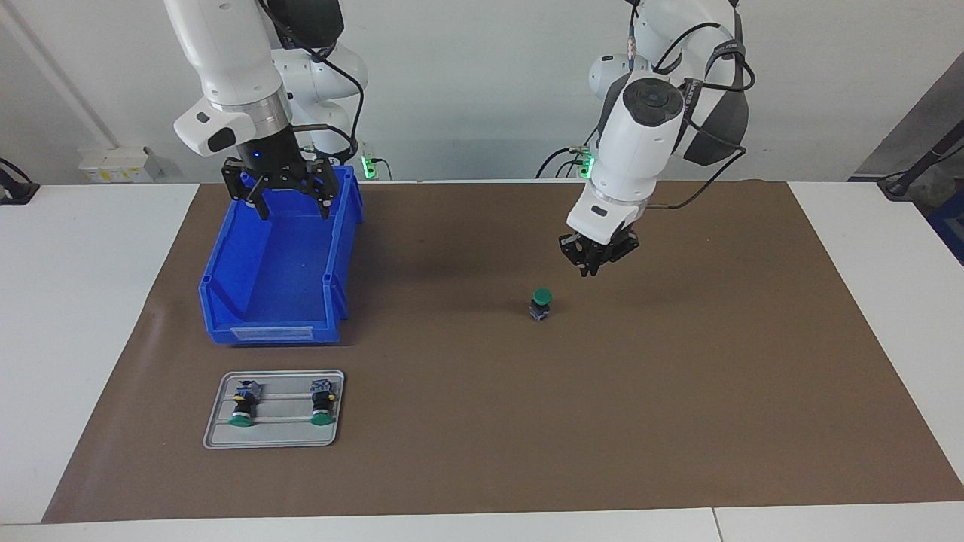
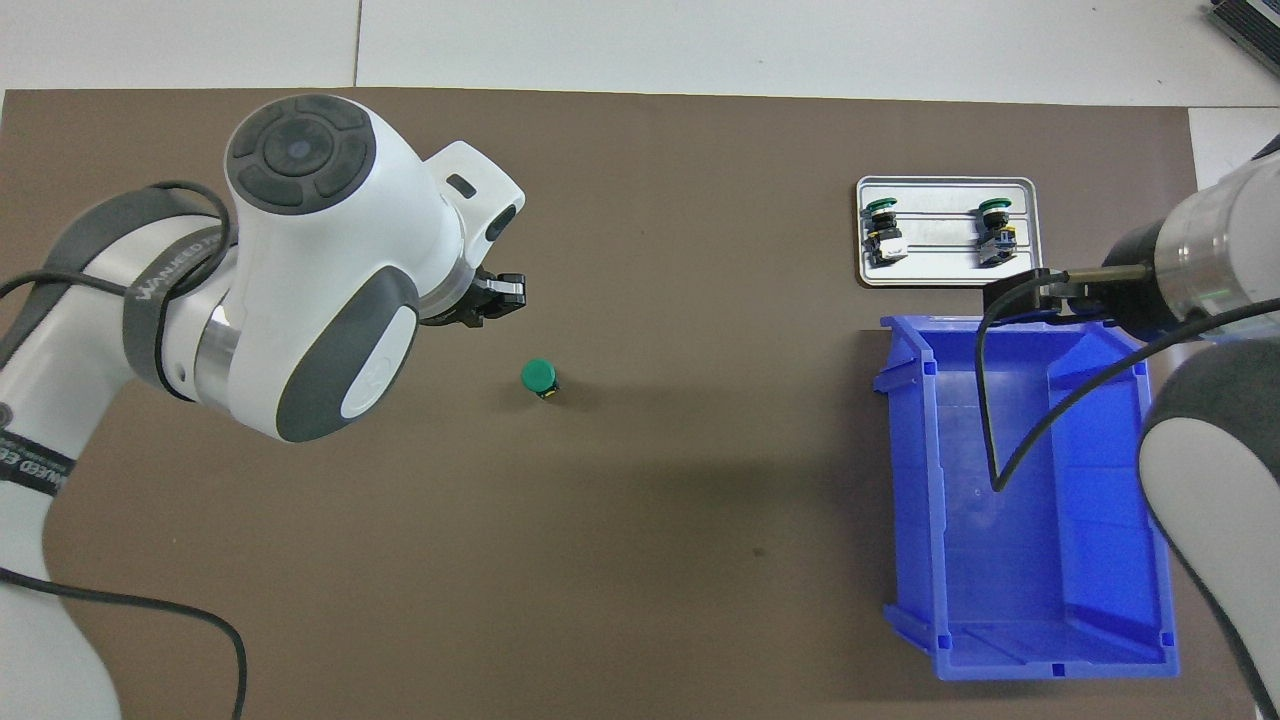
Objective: Place and press button with both arms
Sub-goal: 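Draw the left gripper back to rest while the right gripper reaches the button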
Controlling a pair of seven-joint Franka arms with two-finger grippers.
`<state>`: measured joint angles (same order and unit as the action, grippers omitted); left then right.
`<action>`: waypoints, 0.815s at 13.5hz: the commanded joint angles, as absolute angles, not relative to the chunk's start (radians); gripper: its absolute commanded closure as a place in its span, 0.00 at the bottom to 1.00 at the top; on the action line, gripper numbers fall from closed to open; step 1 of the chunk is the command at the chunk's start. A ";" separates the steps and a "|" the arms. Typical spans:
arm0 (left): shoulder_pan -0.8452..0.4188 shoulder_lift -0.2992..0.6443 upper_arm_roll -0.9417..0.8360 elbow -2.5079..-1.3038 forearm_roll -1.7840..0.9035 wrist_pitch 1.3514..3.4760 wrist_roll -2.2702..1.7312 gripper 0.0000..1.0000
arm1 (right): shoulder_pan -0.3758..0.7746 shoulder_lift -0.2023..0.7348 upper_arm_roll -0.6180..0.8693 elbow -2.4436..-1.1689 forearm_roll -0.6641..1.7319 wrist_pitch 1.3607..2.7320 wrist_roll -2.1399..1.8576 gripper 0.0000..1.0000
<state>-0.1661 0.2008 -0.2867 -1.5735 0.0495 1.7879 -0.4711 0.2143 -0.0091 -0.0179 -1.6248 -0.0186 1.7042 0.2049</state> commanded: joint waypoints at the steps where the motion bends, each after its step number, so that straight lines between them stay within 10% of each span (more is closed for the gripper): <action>1: -0.076 0.123 -0.287 -1.580 0.049 1.712 -0.337 0.35 | 0.259 0.006 -0.015 -1.649 -0.003 1.750 0.271 0.01; 4: 0.017 0.066 -0.287 -1.583 0.049 1.649 -0.243 0.00 | 0.346 0.063 -0.015 -1.629 -0.017 1.811 0.395 0.01; 11: 0.123 -0.018 -0.285 -1.591 0.049 1.608 -0.233 0.00 | 0.552 0.283 -0.014 -1.450 -0.025 1.844 0.623 0.02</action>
<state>0.1168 0.0018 -0.2755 -1.5761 0.0493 1.6080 -0.2421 0.5081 0.1816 -0.0118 -1.5589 -0.0203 1.8501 0.5658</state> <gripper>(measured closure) 0.000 0.022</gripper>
